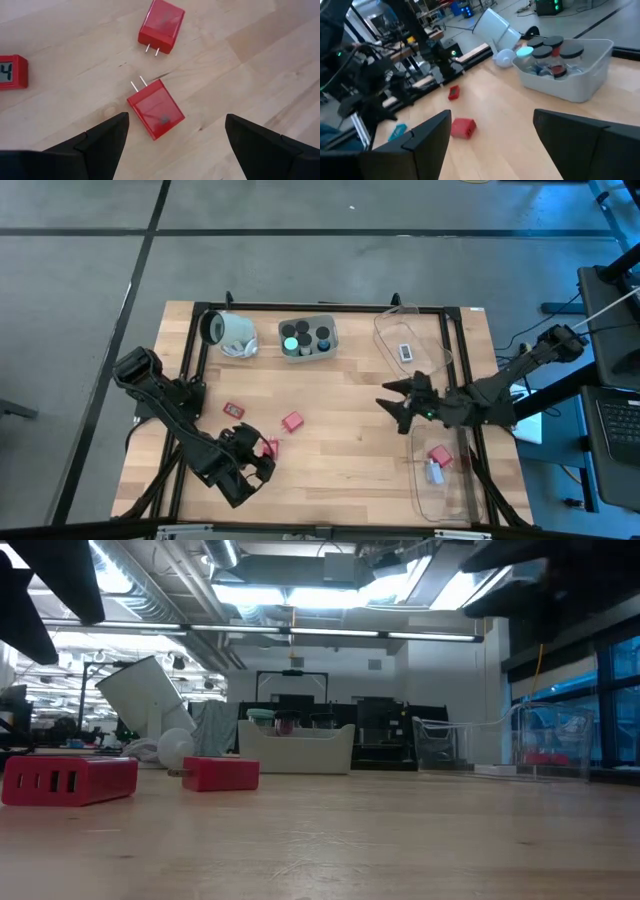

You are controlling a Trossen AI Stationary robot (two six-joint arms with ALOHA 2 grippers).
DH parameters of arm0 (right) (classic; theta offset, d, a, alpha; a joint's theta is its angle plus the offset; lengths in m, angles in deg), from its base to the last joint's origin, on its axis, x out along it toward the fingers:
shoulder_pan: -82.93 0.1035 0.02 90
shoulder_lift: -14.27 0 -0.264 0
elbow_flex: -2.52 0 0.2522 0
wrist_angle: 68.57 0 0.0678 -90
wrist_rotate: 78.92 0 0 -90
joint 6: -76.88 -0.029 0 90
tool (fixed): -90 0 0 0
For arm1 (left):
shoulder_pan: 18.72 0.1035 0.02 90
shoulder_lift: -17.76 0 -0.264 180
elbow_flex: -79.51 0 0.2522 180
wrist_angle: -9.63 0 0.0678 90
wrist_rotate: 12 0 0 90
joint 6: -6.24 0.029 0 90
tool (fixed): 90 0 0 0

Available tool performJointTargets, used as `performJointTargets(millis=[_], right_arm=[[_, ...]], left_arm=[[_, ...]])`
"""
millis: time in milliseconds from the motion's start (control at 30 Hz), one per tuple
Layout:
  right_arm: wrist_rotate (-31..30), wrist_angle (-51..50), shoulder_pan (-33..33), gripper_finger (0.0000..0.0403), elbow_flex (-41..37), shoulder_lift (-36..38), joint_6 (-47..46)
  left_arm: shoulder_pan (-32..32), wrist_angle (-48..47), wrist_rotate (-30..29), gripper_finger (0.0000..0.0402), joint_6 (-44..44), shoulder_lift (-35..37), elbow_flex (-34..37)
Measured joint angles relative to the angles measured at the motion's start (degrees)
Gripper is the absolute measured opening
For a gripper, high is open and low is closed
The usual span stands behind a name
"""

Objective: Pick & Place Office items
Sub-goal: Put the top red charger adapter into the bottom transparent bin

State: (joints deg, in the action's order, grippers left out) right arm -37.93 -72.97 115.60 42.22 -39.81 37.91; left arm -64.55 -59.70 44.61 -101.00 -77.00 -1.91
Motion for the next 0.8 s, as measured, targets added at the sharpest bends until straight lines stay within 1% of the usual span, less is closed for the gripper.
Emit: performJointTargets(millis=[67,200,267,300,367,433,533,600,667,800], right_arm=[[4.7,3.6,-2.9,0.0286,0.0,-2.3,2.6],[20.1,15.5,-8.2,0.0286,0.0,-8.2,12.4],[25.4,20.9,-10.0,0.0286,0.2,-11.8,18.2],[27.6,21.5,-10.9,0.0286,1.0,-13.6,20.0],[32.4,20.6,-13.1,0.0287,3.4,-17.2,21.6],[39.0,19.6,-15.2,0.0295,6.5,-21.3,22.9],[48.9,18.0,-17.5,0.0315,12.2,-27.9,25.9],[53.2,16.1,-18.4,0.0331,16.6,-32.0,28.6],[55.6,13.0,-19.3,0.0348,21.1,-36.0,32.2],[56.0,5.1,-20.8,0.0367,29.3,-43.4,42.3]], left_arm=[[-0.2,0.0,-0.3,0.0329,0.0,0.0,0.0],[-0.3,-0.2,-0.1,0.0329,0.0,0.0,0.0],[-0.3,-0.1,-0.1,0.0329,0.0,0.0,0.0],[-0.3,-0.2,-0.1,0.0329,0.0,0.0,0.0],[-0.3,-0.2,-0.1,0.0329,0.0,0.0,0.0],[-0.3,-0.2,0.1,0.0329,0.0,0.0,0.0],[-0.3,-0.1,0.5,0.0329,0.0,0.0,0.0],[-0.3,-0.1,0.5,0.0329,-0.1,0.0,0.0],[-0.3,-0.1,1.5,0.0329,-0.5,0.0,0.0],[-0.5,-0.3,5.2,0.0329,-0.2,0.0,0.0]])
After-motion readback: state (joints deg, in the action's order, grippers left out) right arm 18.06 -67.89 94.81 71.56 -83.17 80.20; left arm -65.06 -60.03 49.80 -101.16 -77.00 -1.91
